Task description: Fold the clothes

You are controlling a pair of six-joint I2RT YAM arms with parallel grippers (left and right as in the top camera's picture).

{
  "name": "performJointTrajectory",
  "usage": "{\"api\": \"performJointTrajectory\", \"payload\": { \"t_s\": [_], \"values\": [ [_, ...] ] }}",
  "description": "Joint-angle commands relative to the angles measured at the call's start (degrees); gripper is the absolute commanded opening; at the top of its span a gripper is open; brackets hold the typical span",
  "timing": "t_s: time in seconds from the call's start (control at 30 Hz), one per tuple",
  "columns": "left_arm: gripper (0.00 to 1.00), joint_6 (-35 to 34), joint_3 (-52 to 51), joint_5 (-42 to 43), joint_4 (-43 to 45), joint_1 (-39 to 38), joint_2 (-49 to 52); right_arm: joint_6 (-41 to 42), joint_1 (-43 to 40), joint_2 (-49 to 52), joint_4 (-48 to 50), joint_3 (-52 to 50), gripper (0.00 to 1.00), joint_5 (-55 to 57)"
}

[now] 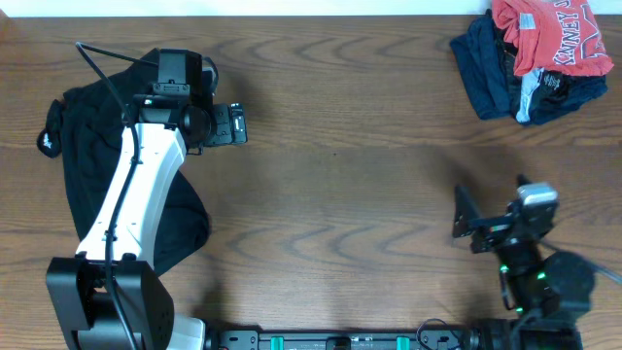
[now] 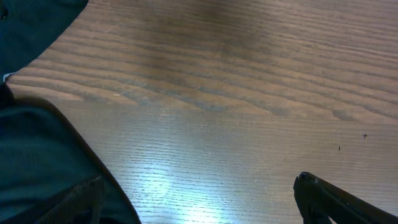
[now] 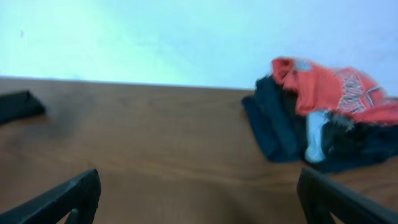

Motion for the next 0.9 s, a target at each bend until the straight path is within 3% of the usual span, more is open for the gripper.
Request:
{"api": "performJointTrajectory", "payload": {
  "t_s": [0.0,0.27,0.87],
  "values": [
    [0.98,-0.3,-0.4,0.4,-0.1,0.2,0.6,-0.2,2.6,-5.1,5.4,-7.9,0.99,2.4],
    [0.98,-0.3,-0.4,0.4,-0.1,0.2,0.6,0.5,5.6,-15.2,10.8,-20.4,0.99,8.0],
    [0.98,-0.3,-0.4,0.4,-0.1,0.2,0.6,0.4,5.7,-15.1,10.5,-20.3,0.99,9.8]
  ]
}}
